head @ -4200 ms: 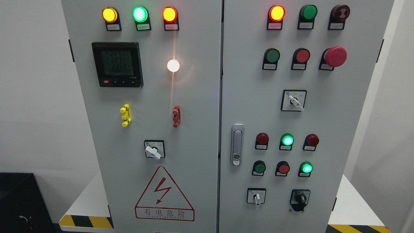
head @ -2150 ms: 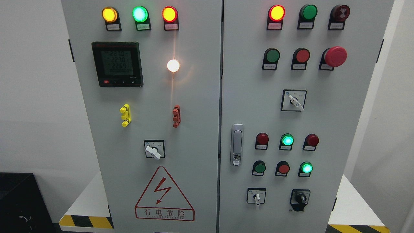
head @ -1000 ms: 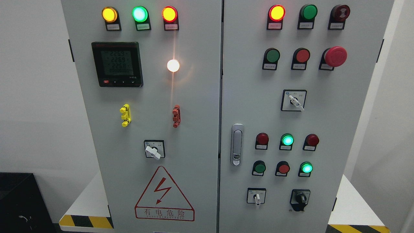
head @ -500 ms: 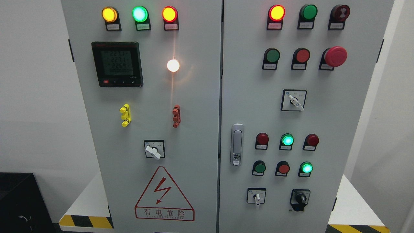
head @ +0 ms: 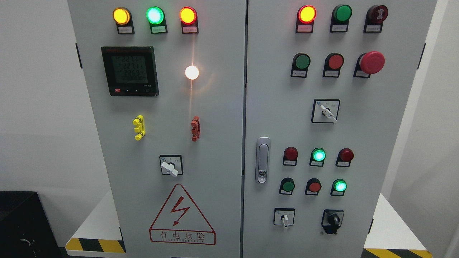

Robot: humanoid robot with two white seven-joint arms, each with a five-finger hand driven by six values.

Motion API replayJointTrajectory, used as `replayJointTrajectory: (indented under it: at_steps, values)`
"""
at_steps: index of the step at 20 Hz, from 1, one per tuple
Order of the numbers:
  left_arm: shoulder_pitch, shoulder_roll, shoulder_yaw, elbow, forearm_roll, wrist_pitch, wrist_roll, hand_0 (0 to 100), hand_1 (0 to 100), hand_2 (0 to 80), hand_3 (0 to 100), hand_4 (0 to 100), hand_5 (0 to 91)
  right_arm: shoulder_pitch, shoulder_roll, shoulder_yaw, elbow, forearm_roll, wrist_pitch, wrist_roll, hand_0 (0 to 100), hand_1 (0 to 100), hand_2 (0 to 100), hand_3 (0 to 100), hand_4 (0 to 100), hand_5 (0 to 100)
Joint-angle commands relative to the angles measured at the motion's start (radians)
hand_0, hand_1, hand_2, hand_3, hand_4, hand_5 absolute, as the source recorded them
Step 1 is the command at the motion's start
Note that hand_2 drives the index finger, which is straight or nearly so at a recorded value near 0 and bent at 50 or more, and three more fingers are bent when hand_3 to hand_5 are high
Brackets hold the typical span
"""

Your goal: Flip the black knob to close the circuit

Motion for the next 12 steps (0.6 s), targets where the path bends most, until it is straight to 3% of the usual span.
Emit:
replayJointTrajectory:
  at_steps: [1,4,12]
  values:
    - [0.023,0.0,0.0,-0.031,0.001,0.001,0.0,12,56,0.0,0,0,0.0,-0.023,0.001,-0.022,-0.147,0.053,0.018,0.018,0,14,80,99,90,100]
    - [0.023,0.0,0.0,-0.029,-0.001,0.001,0.0,12,56,0.0,0,0,0.0,-0.052,0.001,-0.042,-0.164,0.079,0.021,0.021,0,14,85,100,92,100]
    - [0.023,0.0,0.0,-0.031,0.001,0.001,0.0,12,56,0.0,0,0,0.0,-0.106,0.002,-0.093,-0.219,0.159,0.045,0.058,0,14,87,100,93,100]
